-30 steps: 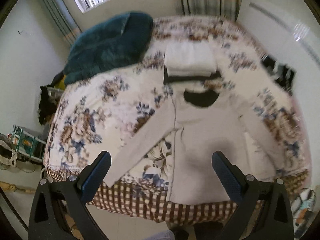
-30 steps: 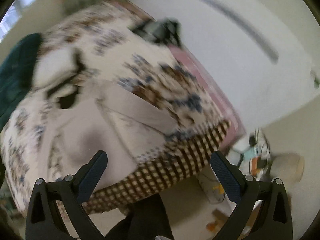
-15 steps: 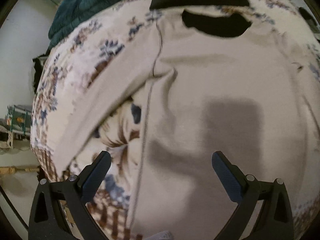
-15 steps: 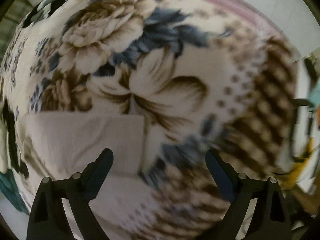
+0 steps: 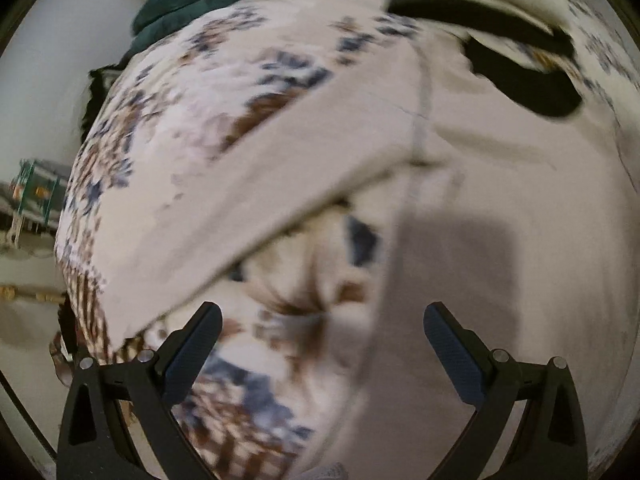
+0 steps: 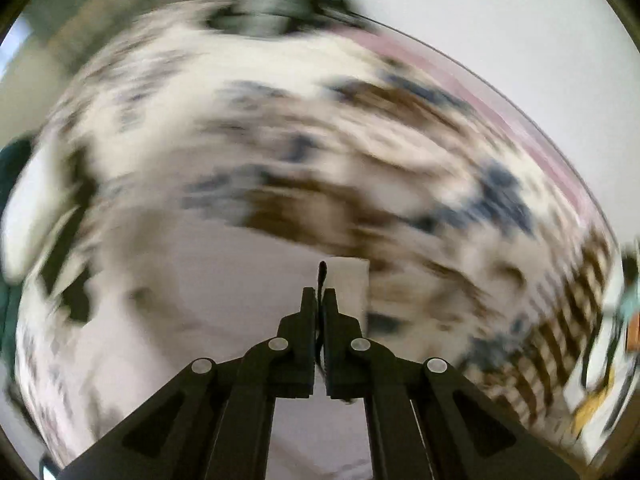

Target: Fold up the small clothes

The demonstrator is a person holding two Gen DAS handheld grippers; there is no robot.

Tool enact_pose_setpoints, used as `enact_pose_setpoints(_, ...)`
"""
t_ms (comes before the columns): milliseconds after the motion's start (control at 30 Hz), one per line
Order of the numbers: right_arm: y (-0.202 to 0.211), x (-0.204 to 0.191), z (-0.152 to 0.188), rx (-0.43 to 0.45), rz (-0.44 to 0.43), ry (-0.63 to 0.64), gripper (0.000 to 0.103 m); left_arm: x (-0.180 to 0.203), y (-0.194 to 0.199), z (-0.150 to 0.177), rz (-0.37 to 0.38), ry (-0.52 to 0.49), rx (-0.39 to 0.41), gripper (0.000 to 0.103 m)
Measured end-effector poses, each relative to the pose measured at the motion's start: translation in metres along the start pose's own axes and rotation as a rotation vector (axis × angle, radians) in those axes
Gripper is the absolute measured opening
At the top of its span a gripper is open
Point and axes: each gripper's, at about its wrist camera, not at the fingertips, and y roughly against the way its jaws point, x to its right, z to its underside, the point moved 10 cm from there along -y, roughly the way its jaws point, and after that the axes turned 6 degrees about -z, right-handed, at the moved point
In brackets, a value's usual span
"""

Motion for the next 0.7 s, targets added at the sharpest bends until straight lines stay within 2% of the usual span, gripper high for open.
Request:
enact_pose_setpoints(67, 0.010, -0.076, 0.000, -0.002, -0.069, 0.142, 0.003, -0.021, -0.002, -0.005, -0.005, 0.035, 0.003, 0.103)
enact_pose_setpoints(100, 0.015, -0.128, 0.010, -0.006, -0.111, 0.248, 0.003, -0.033, -0.004, -0.007, -0.012, 0.051, 0.002, 0.103)
enact_pose_setpoints(167, 0.014, -0.196, 0.027, -0.017, -0.139, 0.394, 0.003, -0.057, -0.010, -0.011, -0.027, 0.085, 0.003, 0.103)
enact_pose_setpoints(233, -0.004, -0.273, 0.061, -0.033, -0.152, 0.561, 0.003, -0.077, -0.017, -0.013, -0.048, 0.110, -0.001, 0.103)
enact_pose_setpoints(333, -0.046, -0.353, 0.123, -0.096, -0.116, 0.771, 0.003, -0.102, -0.031, -0.011, -0.070, 0.141, -0.025, 0.103)
enact_pose_setpoints(433, -0.081, -0.400, 0.187, -0.150, -0.061, 0.951, 0.003, -0.126, -0.045, -0.010, -0.077, 0.172, -0.051, 0.103)
enact_pose_setpoints(500, -0.099, -0.410, 0.216, -0.188, -0.039, 1.025, 0.003, -0.139, -0.052, -0.009, -0.083, 0.183, -0.059, 0.103)
enact_pose_setpoints(600, -0.103, -0.403, 0.265, -0.252, -0.017, 1.166, 0.003, -0.156, -0.061, -0.006, -0.083, 0.212, -0.076, 0.103)
enact_pose_setpoints(700, -0.087, -0.369, 0.301, -0.306, 0.015, 1.302, 0.003, -0.171, -0.068, -0.002, -0.075, 0.243, -0.093, 0.103)
